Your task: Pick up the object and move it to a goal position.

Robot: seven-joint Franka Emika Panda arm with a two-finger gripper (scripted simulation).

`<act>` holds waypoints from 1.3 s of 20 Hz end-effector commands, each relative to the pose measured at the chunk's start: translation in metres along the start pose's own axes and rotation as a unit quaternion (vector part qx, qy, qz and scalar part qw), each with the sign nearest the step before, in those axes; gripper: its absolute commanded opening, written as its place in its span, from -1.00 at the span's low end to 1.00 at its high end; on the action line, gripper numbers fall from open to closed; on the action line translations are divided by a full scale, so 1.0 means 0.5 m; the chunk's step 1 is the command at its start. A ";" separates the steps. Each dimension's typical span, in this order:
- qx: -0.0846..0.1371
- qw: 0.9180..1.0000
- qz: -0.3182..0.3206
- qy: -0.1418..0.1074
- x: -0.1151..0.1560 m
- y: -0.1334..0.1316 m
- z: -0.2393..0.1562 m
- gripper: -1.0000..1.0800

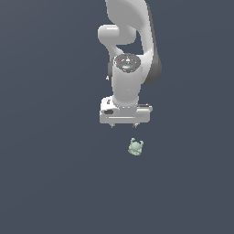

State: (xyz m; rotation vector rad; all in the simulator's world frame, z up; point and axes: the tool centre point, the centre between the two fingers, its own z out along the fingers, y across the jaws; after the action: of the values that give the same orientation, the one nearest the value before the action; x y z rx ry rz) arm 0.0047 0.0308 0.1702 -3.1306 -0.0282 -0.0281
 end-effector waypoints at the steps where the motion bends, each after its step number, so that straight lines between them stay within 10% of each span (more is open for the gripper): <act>1: 0.000 1.000 0.000 0.000 0.000 0.000 0.000 0.92; 26: 0.009 0.999 0.043 -0.010 0.026 -0.076 0.060 0.92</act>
State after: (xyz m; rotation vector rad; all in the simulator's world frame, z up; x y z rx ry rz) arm 0.0148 0.0673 0.1449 -3.1093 0.0716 0.0047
